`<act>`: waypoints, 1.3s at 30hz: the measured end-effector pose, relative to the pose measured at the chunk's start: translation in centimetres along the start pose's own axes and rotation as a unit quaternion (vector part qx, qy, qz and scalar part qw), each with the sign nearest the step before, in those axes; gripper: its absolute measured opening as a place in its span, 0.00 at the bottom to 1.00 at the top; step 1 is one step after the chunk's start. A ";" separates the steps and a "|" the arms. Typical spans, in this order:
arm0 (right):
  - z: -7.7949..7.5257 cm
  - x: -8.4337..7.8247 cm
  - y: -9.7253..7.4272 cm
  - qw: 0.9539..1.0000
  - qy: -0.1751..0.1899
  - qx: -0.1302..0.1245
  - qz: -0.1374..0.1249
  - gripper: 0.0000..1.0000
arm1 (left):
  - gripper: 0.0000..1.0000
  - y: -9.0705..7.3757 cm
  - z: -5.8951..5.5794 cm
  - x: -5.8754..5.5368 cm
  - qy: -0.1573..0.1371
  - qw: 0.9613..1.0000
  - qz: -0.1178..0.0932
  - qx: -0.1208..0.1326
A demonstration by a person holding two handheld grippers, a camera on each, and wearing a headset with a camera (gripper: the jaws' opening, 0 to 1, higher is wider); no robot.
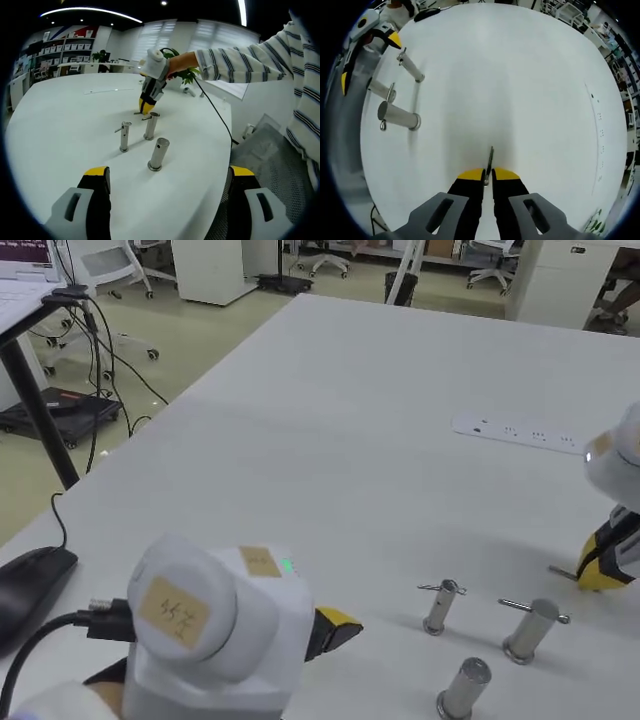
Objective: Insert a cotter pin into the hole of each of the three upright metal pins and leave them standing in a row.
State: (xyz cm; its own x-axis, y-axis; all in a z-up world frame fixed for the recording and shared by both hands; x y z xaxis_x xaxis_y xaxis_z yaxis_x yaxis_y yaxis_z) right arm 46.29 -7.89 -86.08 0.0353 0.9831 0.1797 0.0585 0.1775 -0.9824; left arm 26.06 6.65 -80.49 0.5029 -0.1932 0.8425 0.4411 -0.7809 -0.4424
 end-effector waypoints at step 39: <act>1.0 0.4 -3.5 0.995 0.086 -0.046 -0.032 0.02 | 0.91 -0.3 0.1 0.3 0.013 1.000 0.006 0.008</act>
State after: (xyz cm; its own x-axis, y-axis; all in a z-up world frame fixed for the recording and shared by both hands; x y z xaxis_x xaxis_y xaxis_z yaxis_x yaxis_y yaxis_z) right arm 45.08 -8.06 -82.60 0.1978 0.9463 0.2557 0.1576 0.2267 -0.9611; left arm 26.16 6.92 -80.15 0.4891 -0.2182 0.8445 0.4469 -0.7688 -0.4575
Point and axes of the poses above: the centre of the closed fingertips' face, and the gripper's own axes: y roughly forward along the fingers, z roughly to its left, x roughly out of its top, the point moved 1 cm from there along -y, roughly backward along the fingers
